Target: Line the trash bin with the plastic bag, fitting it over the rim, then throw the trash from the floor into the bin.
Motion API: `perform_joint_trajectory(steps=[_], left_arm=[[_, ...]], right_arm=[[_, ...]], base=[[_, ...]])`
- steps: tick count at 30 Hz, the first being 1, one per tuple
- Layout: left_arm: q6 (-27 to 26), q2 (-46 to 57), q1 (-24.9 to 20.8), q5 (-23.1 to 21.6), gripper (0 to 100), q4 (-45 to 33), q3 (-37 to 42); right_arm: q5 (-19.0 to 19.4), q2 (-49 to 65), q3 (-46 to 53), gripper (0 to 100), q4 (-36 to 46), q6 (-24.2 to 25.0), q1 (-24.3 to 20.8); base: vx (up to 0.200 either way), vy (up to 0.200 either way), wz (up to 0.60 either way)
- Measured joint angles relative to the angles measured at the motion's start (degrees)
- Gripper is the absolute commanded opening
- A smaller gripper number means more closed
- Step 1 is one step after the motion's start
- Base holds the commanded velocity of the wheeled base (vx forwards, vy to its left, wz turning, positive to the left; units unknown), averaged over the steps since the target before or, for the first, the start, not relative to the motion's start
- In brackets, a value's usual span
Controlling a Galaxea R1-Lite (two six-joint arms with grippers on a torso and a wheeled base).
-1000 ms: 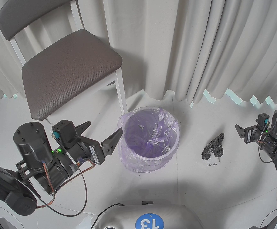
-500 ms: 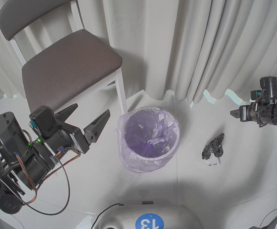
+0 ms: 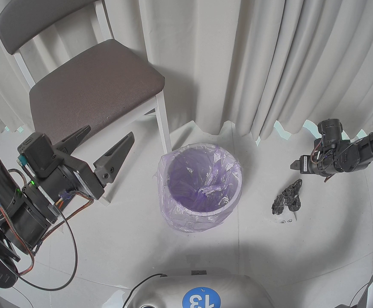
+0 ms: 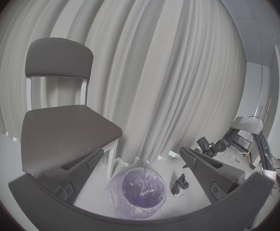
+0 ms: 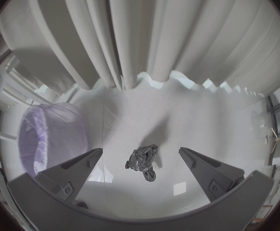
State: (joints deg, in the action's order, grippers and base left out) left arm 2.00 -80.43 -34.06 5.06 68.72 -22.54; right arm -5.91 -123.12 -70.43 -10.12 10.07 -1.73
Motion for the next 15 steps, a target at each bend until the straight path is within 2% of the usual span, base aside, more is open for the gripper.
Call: perform_joint_trajectory(steps=[2,7,15], left_arm=[[-0.4,0.3,-0.1,0.0,100,0.1,0.1],[-0.8,0.8,-0.3,0.0,100,0.3,0.4],[-0.8,1.3,-0.4,0.0,100,0.3,0.8]], right_arm=[[0.9,-2.4,0.0,100,-1.4,2.0,0.5],[2.5,-5.9,2.2,100,-5.6,2.8,1.3],[5.1,-12.2,7.0,100,-22.4,3.0,1.8]], base=[[0.000,0.000,0.00],[0.000,0.000,0.00],[0.000,0.000,0.00]])
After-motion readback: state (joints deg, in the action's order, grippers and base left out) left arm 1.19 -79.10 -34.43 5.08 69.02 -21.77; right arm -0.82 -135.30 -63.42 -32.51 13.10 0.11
